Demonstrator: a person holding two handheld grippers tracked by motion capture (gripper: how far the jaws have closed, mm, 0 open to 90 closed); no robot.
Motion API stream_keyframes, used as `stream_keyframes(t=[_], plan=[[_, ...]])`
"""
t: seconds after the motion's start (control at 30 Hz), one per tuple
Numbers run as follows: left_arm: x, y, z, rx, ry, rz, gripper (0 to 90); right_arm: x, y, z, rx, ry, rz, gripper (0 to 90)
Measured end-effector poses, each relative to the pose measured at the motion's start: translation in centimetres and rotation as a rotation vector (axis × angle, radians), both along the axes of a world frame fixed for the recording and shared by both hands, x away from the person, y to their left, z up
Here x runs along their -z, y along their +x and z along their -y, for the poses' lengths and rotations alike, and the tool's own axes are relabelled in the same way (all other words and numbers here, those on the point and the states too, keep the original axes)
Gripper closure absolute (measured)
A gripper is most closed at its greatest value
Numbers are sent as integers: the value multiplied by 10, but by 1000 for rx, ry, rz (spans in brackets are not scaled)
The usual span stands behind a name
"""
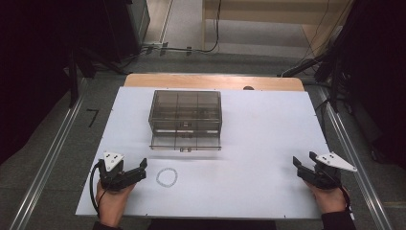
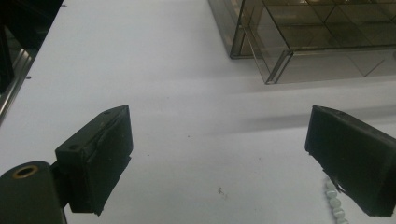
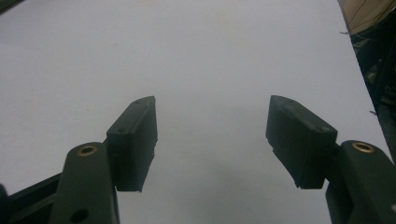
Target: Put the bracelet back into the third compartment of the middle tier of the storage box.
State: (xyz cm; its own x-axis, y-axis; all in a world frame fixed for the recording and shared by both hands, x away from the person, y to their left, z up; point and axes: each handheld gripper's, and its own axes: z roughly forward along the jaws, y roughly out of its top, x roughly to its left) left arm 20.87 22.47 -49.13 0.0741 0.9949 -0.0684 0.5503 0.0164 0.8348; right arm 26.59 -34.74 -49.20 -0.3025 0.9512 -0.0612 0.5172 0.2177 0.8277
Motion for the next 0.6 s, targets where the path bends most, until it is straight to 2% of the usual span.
stream_keyframes(t=[0.23,0.37,0.6], plan=[[0,1,3,19,3,3,79,0,0,2,12,-7,6,275],[1,3,7,47,5,-14,81,0,-1,2,15,-6,4,274],[2,3,20,101,42,-14,85,1,-2,3,20,-8,-1,272]])
